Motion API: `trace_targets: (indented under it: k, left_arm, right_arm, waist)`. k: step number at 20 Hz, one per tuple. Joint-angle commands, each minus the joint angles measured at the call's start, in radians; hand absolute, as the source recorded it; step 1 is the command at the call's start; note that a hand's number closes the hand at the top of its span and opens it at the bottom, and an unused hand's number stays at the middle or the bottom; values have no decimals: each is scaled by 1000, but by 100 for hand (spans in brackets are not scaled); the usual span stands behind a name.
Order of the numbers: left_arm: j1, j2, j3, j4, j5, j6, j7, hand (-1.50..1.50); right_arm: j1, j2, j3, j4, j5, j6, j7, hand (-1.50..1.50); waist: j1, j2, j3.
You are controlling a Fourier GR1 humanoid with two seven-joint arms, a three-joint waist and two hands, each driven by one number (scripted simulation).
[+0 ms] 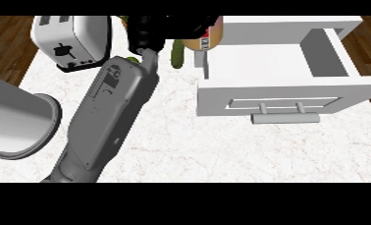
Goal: Pick up the can, place it into the drawer and close the drawer
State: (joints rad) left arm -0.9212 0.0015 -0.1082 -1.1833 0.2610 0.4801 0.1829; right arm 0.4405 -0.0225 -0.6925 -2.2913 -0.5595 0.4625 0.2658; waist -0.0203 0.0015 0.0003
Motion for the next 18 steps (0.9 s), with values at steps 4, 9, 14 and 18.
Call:
trace_targets:
  k: [4, 9, 14, 18]
  left_arm:
    - [-155, -1, -37, 139, 51, 73, -25, 150]
    - [-286, -1, -14, 308, 121, 65, -51, 150]
    - [-342, -1, -149, 414, 239, 161, -158, 150]
    - [-437, -1, -151, 473, 274, 160, -126, 150]
  right_arm:
    - [2, 16, -28, 43, -4, 56, -33, -150]
    - [-8, 22, 26, -50, 3, -20, 39, -150]
    - [-45, -30, -13, 36, -19, 25, -1, -150]
    - [-46, -23, -11, 10, -25, -5, 42, -150]
  waist:
    - [-5, -1, 0]
    - [-11, 3, 0]
    - [-40, 6, 1]
    - [-27, 4, 1]
